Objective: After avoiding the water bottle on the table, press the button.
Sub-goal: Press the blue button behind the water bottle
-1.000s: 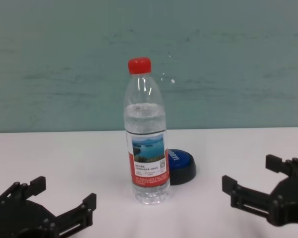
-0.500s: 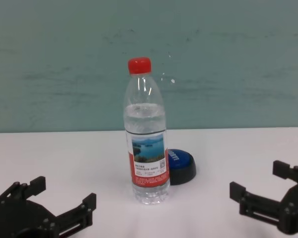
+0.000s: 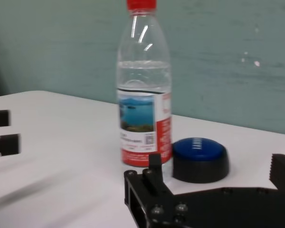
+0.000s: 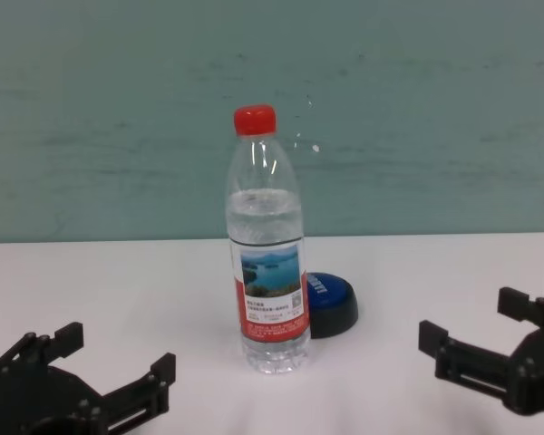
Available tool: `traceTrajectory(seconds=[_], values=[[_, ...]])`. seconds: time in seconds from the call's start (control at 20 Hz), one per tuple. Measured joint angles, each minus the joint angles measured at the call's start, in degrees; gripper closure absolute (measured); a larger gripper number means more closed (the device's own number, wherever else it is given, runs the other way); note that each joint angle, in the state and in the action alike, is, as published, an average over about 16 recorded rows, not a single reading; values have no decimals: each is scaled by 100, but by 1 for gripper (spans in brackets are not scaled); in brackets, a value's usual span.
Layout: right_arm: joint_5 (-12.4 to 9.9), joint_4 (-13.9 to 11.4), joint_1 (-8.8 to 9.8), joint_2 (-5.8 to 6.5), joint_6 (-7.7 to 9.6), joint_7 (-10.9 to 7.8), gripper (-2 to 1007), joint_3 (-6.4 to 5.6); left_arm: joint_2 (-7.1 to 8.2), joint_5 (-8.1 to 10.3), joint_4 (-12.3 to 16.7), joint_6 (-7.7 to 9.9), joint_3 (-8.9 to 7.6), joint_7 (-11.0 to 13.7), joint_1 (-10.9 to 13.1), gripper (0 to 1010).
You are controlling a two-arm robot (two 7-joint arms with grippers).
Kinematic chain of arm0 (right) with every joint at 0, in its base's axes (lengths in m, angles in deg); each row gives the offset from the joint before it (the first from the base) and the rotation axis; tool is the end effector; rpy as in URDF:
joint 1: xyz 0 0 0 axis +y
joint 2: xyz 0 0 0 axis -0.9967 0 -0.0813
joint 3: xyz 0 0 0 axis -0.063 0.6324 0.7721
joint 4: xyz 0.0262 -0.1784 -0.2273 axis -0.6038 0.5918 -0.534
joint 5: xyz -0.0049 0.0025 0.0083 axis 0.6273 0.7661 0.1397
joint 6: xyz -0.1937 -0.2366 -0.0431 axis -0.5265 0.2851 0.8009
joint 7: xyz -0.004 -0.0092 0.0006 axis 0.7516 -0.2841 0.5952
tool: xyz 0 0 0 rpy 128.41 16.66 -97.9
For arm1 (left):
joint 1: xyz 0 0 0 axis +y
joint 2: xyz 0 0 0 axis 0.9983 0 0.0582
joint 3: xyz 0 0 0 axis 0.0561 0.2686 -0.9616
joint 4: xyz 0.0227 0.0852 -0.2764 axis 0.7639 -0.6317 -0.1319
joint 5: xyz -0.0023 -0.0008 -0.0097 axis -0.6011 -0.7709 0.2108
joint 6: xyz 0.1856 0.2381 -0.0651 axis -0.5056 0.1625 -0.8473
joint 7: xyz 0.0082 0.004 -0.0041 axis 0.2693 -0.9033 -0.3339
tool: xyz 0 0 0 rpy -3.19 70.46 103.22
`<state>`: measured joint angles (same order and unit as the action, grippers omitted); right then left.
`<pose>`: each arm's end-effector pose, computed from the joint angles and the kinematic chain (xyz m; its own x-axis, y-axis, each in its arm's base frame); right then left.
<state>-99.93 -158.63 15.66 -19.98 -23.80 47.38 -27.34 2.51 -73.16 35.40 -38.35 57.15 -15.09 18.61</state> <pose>0.2635 -0.0087 -0.2981 0.5475 -0.8355 0.0472 0.8364 0.5481 0.0013 0.2455 0.0329 -0.3260 0.4224 0.8390 0.3431 -0.9004 0.4318 0.0528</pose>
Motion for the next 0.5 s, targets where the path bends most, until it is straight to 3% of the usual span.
traceTrajectory(seconds=[0.25, 0.5], values=[[-116, 115, -182, -81, 129, 21, 1, 3, 0, 0, 0, 0, 0, 0, 0, 10], [-175, 338, -489, -158, 259, 50, 1, 38, 0, 0, 0, 0, 0, 0, 0, 10]])
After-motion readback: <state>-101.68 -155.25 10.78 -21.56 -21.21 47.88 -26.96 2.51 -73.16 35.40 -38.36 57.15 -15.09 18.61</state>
